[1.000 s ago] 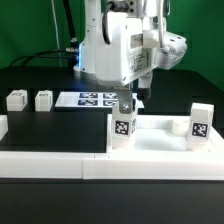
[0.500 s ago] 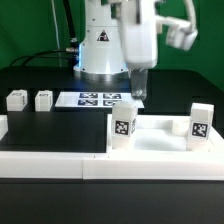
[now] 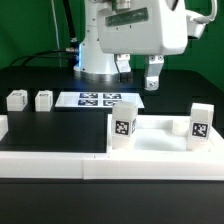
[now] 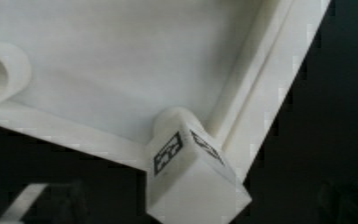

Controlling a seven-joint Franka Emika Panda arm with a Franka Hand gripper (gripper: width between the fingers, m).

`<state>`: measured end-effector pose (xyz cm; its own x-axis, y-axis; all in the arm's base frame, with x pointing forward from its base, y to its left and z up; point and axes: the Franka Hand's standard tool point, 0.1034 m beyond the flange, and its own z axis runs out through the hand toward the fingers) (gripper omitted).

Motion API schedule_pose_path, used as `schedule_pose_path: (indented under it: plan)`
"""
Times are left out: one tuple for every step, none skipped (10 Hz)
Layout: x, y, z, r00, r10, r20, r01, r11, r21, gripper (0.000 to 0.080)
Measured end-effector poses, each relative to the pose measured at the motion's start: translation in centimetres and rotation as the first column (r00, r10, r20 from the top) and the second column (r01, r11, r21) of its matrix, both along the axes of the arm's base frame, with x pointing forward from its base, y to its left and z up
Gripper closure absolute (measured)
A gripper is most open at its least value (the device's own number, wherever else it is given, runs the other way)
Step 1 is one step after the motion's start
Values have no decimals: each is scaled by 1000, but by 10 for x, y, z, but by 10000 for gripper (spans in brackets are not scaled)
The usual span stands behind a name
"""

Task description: Assemble square table

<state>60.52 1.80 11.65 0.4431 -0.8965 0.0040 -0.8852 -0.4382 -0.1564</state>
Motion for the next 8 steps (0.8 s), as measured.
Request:
schedule_pose_path:
  plan:
    - [-1,0,-1,1000,30,2,-30,1000,-5,151]
    - [-4,0,-6,983,177,38,-176,983,-47,151]
    - [-13,-3,-13,956,289,48,-286,956,-70,151]
    - [-18,-9,-17,941,335,49,-332,941,-67,151]
    - [-19,-8,-18,906,422,36,-418,904,-89,151]
    - [-18,-9,-17,879,476,34,-470,876,-104,151]
    - [-18,-10,-18,856,515,31,-509,853,-113,151]
    - [-18,-12,-18,784,620,16,-613,778,-140,151]
